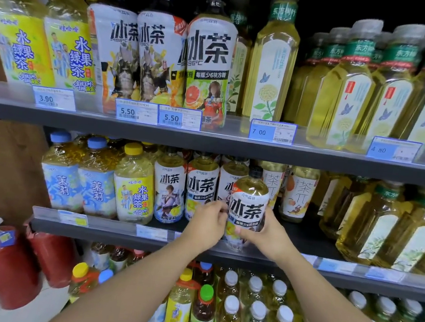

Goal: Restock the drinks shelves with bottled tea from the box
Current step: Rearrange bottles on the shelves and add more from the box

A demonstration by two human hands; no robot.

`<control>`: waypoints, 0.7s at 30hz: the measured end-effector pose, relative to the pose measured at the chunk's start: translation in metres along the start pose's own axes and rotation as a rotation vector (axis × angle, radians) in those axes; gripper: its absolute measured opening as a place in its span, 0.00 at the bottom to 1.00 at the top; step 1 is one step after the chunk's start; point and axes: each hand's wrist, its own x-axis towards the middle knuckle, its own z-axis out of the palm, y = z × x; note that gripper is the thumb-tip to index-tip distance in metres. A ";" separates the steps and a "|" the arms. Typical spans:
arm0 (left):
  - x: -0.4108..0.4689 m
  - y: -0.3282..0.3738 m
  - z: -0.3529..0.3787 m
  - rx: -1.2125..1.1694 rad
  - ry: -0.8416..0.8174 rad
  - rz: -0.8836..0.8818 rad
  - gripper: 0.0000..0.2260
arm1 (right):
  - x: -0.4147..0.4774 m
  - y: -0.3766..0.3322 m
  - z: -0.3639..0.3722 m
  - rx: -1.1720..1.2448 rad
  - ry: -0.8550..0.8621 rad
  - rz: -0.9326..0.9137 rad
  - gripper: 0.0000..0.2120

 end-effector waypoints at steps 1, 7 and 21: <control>0.004 0.004 0.001 -0.033 -0.017 -0.011 0.14 | 0.002 0.001 -0.002 0.007 -0.007 0.005 0.42; 0.015 -0.010 -0.004 -0.312 -0.030 -0.230 0.19 | 0.008 -0.001 -0.002 -0.029 -0.056 -0.042 0.37; 0.003 -0.019 -0.007 -0.075 -0.436 -0.245 0.35 | 0.013 0.005 -0.005 0.252 -0.183 -0.011 0.33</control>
